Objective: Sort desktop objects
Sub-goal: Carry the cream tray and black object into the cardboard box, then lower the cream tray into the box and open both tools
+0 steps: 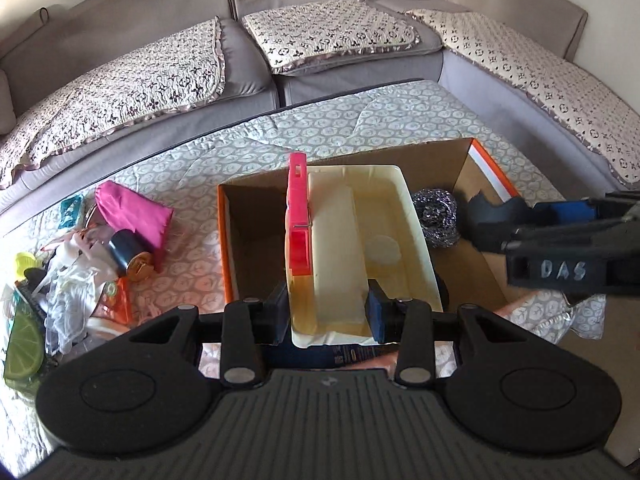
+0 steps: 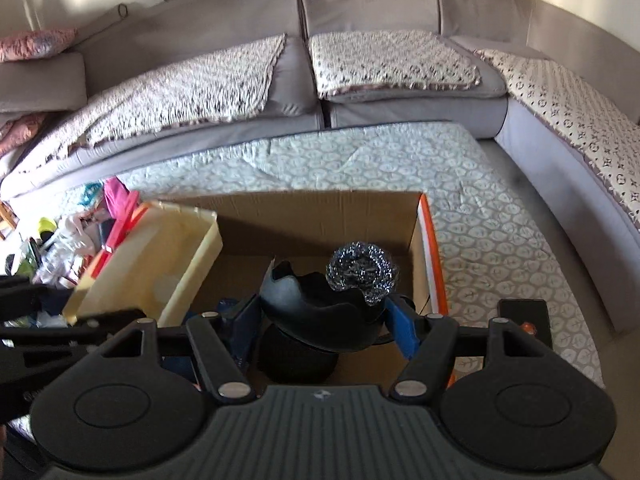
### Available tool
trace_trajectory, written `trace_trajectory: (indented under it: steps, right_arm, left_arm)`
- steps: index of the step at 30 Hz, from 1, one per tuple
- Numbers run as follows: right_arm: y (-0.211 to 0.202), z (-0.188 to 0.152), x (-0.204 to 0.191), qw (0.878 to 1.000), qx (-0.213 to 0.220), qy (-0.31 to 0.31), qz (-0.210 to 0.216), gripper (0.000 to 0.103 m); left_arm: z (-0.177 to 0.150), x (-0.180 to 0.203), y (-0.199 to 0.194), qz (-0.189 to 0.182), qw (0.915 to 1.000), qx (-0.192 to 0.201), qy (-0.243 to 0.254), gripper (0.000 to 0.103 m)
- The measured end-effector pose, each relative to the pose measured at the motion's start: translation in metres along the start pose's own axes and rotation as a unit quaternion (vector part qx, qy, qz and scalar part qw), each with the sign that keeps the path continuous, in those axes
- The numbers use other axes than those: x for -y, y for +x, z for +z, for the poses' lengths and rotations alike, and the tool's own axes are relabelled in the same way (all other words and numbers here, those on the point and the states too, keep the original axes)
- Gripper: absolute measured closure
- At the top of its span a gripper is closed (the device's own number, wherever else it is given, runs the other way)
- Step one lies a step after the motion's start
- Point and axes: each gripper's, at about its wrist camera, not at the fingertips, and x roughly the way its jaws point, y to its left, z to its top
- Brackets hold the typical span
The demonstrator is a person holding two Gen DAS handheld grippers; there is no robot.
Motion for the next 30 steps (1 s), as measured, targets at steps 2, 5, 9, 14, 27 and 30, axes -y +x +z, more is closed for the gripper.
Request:
trace_trajectory:
  steps: [2,5,9,14,27,30]
  right_arm:
    - [0.009,0.004,0.002,1.000,-0.007,-0.002,0.001,0.037]
    - [0.021,0.010,0.005,1.000,-0.017,-0.002,0.001,0.037]
    - [0.039,0.018,0.007,0.999,-0.032,-0.002,-0.002,0.037]
    - [0.064,0.026,0.005,0.999,-0.053,-0.003,-0.003,0.037]
    - [0.106,0.033,-0.007,0.996,-0.086,-0.008,-0.002,0.036]
    - [0.111,0.031,-0.007,0.996,-0.088,-0.006,-0.006,0.036]
  left_arm:
    - [0.006,0.001,0.007,0.002,1.0000,-0.005,-0.002,0.065]
    - [0.010,0.004,0.019,0.004,0.9999,-0.014,-0.005,0.065]
    - [0.012,0.009,0.029,0.002,0.9994,-0.033,-0.005,0.065]
    - [0.021,0.002,0.049,-0.004,0.9986,-0.051,-0.012,0.065]
    - [0.021,-0.013,0.082,-0.019,0.9964,-0.081,-0.016,0.065]
    - [0.018,-0.013,0.083,-0.022,0.9962,-0.083,-0.013,0.065]
